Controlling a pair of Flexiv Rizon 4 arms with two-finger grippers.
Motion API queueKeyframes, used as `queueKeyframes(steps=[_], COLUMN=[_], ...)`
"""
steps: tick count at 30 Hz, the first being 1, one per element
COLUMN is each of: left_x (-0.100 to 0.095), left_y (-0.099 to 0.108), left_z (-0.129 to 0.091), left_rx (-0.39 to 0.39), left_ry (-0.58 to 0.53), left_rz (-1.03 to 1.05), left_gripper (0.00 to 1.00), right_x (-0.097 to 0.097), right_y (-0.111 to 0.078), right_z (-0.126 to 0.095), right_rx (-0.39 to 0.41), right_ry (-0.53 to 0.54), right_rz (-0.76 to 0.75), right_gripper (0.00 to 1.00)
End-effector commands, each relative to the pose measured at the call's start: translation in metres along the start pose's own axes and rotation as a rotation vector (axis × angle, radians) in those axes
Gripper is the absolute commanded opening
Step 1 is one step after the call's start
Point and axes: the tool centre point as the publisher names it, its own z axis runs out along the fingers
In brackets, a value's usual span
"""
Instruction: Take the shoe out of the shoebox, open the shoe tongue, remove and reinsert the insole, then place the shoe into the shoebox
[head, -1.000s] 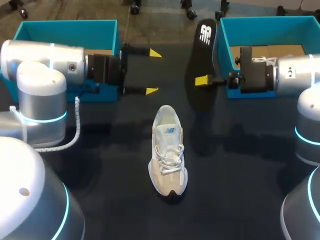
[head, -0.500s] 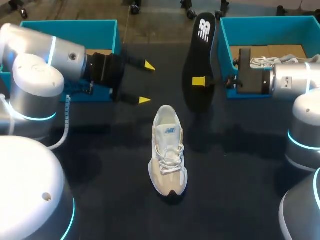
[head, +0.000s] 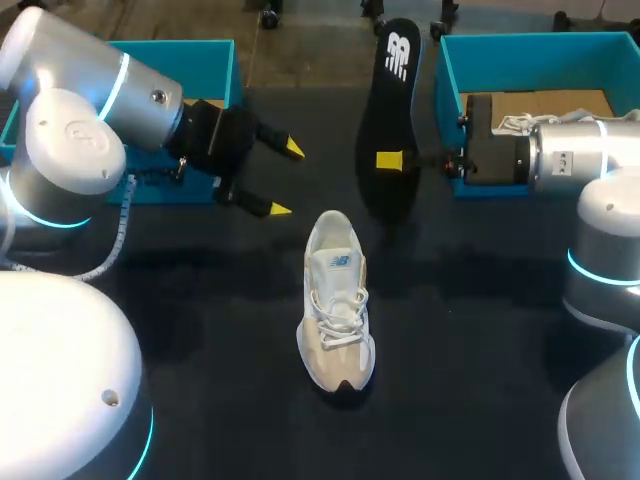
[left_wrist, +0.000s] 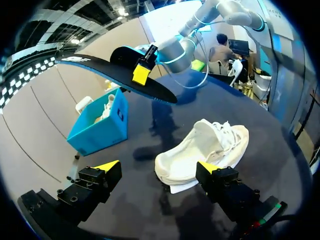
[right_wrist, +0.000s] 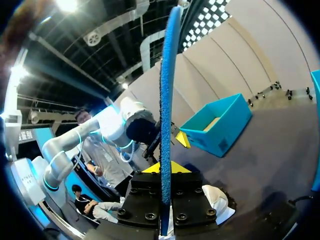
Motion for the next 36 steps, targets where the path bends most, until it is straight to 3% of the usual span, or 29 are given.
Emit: queueKeyframes(steps=[1,25,30,36], left_x=[-0.001,-0.001,0.009,0.017], left_y=[-0.001,-0.001,0.001,0.008], left_z=[0.0,0.0,0.004,0.017], left_rx=[-0.005,-0.005,-0.003,-0.002], left_ry=[0.005,0.005,0.023,0.036], left_rz=[-0.001,-0.001,-0.029,-0.077], left_gripper=[1.0,1.0,1.0,1.0], right_x=[-0.002,-0.002,-0.002,-0.02], right_y=[0.001,0.001,0.001,-0.005], right_z=[0.002,0.002,0.002,0.003], right_rx=[0.004,0.004,0.004,0.005], right_ry=[0.002,0.002,0.002,0.035], right_rz=[0.0,0.0,0.0,-0.049], right_gripper=[0.0,0.0,0.0,0.0])
